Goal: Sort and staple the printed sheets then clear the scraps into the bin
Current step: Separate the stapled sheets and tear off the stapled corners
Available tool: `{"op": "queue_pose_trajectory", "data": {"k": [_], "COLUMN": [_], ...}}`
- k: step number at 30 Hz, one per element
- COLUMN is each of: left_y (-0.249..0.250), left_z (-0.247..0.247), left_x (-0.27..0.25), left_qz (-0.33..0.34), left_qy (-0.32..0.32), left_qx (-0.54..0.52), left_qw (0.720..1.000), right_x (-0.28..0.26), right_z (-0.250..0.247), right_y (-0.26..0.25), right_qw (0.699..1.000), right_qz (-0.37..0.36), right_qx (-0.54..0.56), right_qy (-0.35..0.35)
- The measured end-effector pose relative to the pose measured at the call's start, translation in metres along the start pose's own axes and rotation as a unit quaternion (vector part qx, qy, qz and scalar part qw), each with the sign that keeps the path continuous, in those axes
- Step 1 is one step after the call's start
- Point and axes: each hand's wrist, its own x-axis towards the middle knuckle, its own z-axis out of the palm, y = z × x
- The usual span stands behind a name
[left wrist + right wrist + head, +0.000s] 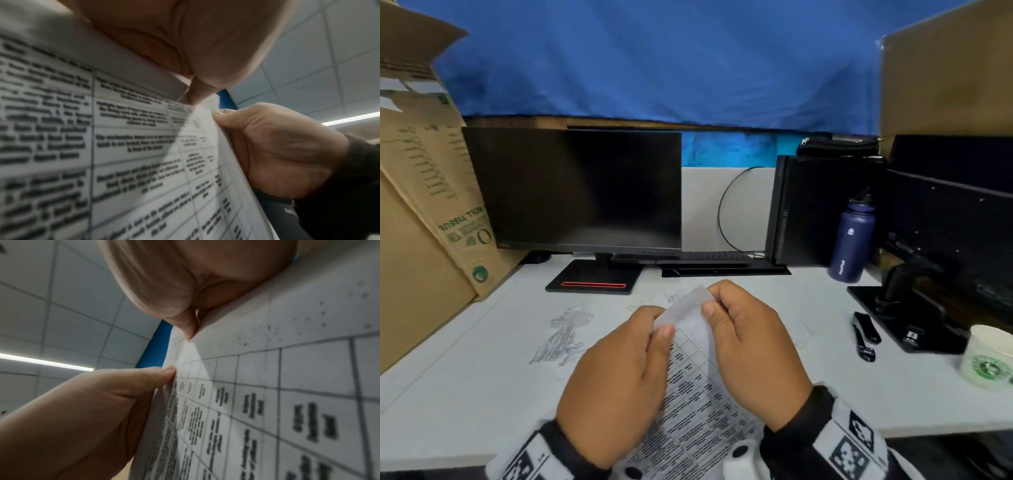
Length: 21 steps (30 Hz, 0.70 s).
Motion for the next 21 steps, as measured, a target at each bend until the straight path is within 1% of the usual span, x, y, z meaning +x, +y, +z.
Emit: {"op": "queue_pose_trajectory", "data": {"k": [2,4,6,8,10,12,14,15,16,17,18,19,20,21], "left_y": [-0.005,-0.008,-0.009,-0.006,-0.003,-0.004,-0.016,-0.026,-0.039,-0.051,-0.063,-0.070,-0.076,-0.081], "left_z": [-0.004,-0.009,-0.012,-0.014,-0.016,-0.020,-0.024,-0.026,-0.027,-0.028,-0.027,-0.025,-0.019,-0.012], "left_x": [0.001,0.003,0.006,0.007,0.008,0.008,0.009,0.008,0.007,0.007,0.005,0.004,0.003,0.001], "left_qz": [-0.004,0.004,0.006,0.000,-0.004,-0.023,-0.065,-0.100,-0.142,-0.181,-0.215,-0.243,-0.258,-0.258], "left_qy": [-0.025,-0.052,-0.062,-0.045,-0.012,0.013,0.031,0.049,0.066,0.082,0.098,0.107,0.106,0.091], "left_qx": [-0.027,-0.032,-0.041,-0.045,-0.041,-0.016,0.070,0.118,0.140,0.116,0.045,-0.066,-0.187,-0.292], "left_qw": [0.999,0.998,0.997,0.998,0.999,1.000,0.995,0.987,0.978,0.973,0.971,0.962,0.942,0.916], "right_x": [0.000,0.001,0.004,0.007,0.010,0.016,0.025,0.029,0.031,0.032,0.032,0.032,0.032,0.031], "right_z": [-0.002,-0.005,-0.008,-0.009,-0.011,-0.018,-0.032,-0.041,-0.049,-0.056,-0.061,-0.063,-0.065,-0.064], "right_y": [0.001,0.000,-0.004,-0.008,-0.009,-0.004,0.007,0.013,0.020,0.025,0.031,0.034,0.037,0.040], "right_qw": [1.000,1.000,1.000,0.999,0.999,0.997,0.991,0.987,0.982,0.976,0.970,0.963,0.956,0.951], "right_qz": [0.000,-0.008,-0.024,-0.040,-0.046,-0.037,-0.013,0.003,0.020,0.035,0.050,0.070,0.090,0.107], "right_qx": [0.000,0.000,-0.004,-0.008,-0.007,0.005,0.026,0.035,0.049,0.067,0.089,0.115,0.139,0.157], "right_qy": [-0.001,0.002,0.007,0.009,0.021,0.067,0.132,0.159,0.182,0.203,0.221,0.235,0.242,0.246]}}
